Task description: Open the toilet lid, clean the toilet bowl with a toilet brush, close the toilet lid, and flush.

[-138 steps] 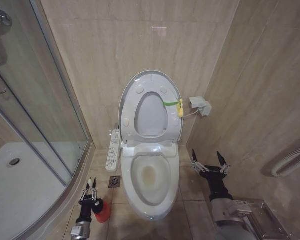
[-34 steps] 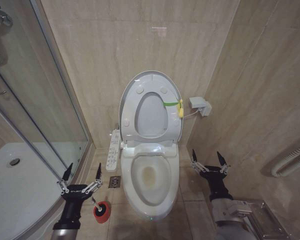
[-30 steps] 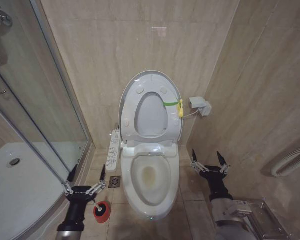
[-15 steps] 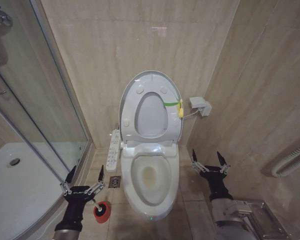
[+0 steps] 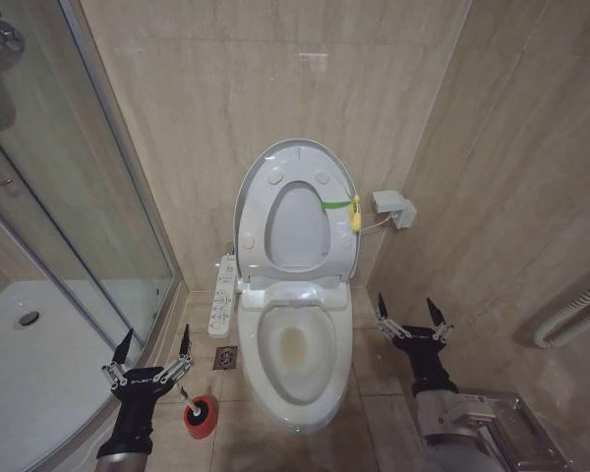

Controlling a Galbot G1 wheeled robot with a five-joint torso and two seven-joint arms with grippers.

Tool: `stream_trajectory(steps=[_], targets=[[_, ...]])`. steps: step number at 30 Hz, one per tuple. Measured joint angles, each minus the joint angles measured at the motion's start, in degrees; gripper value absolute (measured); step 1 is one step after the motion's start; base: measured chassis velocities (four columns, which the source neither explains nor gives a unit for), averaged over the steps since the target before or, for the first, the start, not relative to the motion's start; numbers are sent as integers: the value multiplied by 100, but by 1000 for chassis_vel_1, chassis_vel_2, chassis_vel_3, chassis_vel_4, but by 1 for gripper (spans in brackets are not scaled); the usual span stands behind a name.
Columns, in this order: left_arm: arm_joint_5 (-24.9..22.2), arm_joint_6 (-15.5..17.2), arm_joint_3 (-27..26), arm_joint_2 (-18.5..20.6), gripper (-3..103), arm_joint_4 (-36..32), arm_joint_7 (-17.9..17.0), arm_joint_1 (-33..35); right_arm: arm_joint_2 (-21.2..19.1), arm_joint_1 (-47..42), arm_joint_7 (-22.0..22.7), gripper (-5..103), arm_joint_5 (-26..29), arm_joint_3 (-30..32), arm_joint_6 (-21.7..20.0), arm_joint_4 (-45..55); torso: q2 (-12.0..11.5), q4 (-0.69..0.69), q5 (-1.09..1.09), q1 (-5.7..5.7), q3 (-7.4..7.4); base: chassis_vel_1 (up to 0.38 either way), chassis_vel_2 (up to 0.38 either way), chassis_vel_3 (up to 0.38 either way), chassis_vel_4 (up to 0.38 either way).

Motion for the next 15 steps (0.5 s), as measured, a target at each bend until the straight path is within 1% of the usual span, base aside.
stream_trajectory(steps=[15], targets=[[33,0,10,-1,100,46,9,-50,0,0,0,100,0,0,0,0,0,0,0,0,0,0,0,0,0]])
